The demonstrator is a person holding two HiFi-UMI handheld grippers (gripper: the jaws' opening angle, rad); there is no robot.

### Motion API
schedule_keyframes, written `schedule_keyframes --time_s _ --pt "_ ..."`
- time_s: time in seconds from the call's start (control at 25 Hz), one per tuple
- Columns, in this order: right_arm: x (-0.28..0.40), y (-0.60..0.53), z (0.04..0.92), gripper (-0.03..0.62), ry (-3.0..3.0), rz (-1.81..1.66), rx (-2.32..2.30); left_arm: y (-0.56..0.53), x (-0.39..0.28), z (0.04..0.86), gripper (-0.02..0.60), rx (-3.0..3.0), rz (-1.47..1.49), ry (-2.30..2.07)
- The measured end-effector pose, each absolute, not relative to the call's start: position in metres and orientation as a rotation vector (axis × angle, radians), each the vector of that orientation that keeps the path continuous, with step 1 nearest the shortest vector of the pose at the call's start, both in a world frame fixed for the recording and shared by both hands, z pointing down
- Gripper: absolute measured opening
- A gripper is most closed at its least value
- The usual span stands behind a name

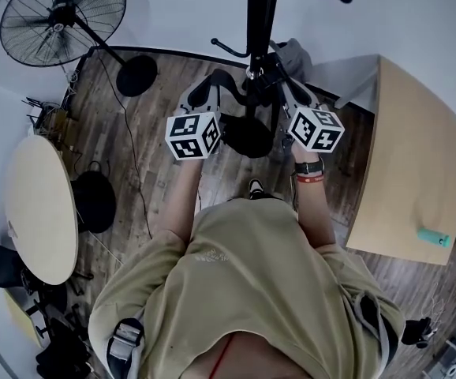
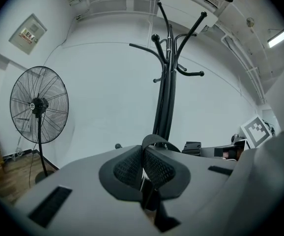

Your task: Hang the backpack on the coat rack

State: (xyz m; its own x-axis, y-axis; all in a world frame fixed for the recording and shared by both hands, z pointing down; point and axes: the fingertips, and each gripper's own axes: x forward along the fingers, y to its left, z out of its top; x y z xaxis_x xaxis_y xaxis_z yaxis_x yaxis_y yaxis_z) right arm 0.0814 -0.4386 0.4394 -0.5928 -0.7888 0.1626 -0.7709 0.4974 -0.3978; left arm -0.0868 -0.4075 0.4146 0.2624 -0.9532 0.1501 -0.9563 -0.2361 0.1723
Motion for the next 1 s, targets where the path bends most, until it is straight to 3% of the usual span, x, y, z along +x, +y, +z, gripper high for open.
schedule_keyframes --time_s 1.0 --pt "0.078 -0.432 0.566 0.048 2.748 -0.947 -1.587 -0.412 -0.091 0.542 0.026 2.158 0.274 -1.651"
